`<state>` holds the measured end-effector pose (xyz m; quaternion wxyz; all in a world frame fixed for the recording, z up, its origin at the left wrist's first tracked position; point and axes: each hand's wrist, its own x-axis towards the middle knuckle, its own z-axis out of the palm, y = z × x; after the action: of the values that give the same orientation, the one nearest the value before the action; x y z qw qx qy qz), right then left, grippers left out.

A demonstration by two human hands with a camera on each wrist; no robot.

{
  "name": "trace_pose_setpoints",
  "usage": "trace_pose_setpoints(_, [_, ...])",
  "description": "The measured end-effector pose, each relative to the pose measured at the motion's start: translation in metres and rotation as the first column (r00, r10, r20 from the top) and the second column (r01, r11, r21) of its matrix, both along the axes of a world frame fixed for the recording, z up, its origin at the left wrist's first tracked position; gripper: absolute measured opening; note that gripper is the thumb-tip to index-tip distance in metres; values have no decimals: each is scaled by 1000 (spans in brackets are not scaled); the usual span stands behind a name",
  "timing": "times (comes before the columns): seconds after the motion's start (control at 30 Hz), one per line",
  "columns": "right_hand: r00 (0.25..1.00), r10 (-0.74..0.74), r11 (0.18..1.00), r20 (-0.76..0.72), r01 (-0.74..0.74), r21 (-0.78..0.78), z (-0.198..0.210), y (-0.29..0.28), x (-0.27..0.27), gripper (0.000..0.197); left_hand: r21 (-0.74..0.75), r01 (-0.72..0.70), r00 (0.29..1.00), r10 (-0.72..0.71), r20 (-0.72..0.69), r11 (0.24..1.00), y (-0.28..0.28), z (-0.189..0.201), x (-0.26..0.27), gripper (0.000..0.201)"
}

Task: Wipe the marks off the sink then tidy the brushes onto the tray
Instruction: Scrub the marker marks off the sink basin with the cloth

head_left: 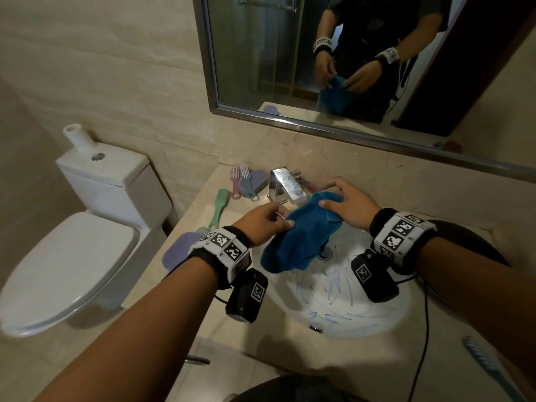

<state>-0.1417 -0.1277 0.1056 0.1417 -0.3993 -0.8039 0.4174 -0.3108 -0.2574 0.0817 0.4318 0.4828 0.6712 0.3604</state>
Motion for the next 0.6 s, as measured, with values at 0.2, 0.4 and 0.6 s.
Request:
trace_pose_setpoints(0.2, [984,174,984,36,-176,40,-11,-8,4,27,121,-53,999,53,4,991,3,-2,9,20])
trace_pose_setpoints(0.4, [923,367,907,112,-329,-263,-26,-31,-6,26,174,-180,975,153,160,968,6,-1,13,26])
trace_pose_setpoints(0.6, [982,187,945,-41,-191,-264,-35,-22,-7,10,130,-271,958,280,-59,954,5,-12,-7,17])
